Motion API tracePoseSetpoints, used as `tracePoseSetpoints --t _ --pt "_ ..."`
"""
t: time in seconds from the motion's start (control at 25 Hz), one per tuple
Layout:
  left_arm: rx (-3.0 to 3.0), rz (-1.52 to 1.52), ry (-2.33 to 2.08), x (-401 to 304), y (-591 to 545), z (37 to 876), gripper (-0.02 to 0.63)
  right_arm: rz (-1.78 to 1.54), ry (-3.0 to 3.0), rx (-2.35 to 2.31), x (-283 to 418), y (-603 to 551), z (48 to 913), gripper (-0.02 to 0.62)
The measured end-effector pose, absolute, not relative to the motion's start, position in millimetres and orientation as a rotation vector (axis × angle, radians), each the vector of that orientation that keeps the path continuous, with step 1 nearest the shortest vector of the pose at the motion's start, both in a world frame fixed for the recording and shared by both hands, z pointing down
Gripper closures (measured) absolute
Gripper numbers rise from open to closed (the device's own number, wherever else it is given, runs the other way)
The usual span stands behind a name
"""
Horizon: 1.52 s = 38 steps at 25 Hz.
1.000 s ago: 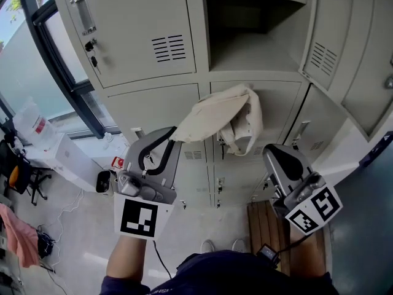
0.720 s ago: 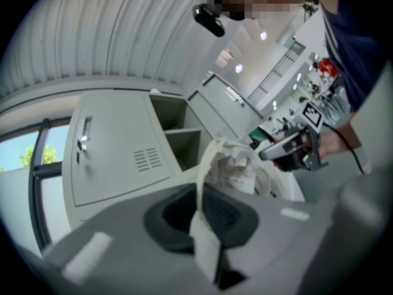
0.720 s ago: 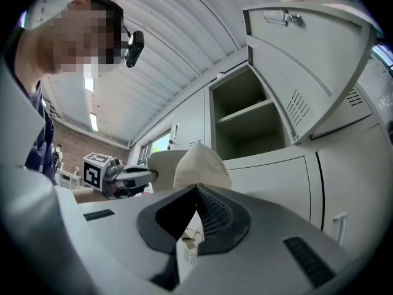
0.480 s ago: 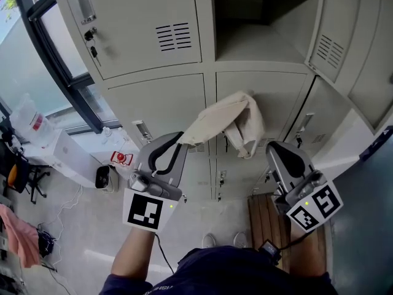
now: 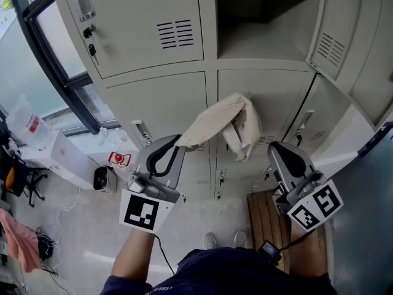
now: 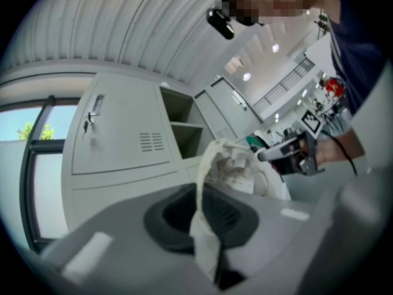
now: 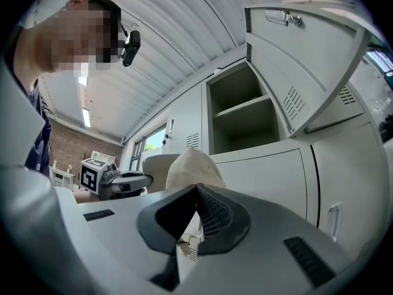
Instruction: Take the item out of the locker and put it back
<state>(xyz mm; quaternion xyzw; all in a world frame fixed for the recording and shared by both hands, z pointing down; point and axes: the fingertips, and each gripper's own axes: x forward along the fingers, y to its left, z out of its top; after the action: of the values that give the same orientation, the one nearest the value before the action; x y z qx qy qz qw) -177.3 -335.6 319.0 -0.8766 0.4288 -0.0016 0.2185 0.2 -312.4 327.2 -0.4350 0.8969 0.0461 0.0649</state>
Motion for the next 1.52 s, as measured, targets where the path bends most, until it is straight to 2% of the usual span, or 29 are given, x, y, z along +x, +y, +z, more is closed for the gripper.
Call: tracePoseSetpoints --t 0.56,1.2,1.52 --pt "-2.412 0.013 1.159 -169.2 -310.9 309.8 0.587 0.191 2.687 -1.314 3.7 -281.4 311.1 0.591" --pt "-2.331 -0.016 1.27 -88.0 -186.7 301.1 0.586 0.227 2.75 -1.186 88.5 -167.3 300.8 0.591" --pt "-2.316 -0.062 1.293 -68.0 -129.1 305.1 0.586 0.18 2.757 -1.14 106.6 -115.5 308.8 0.591"
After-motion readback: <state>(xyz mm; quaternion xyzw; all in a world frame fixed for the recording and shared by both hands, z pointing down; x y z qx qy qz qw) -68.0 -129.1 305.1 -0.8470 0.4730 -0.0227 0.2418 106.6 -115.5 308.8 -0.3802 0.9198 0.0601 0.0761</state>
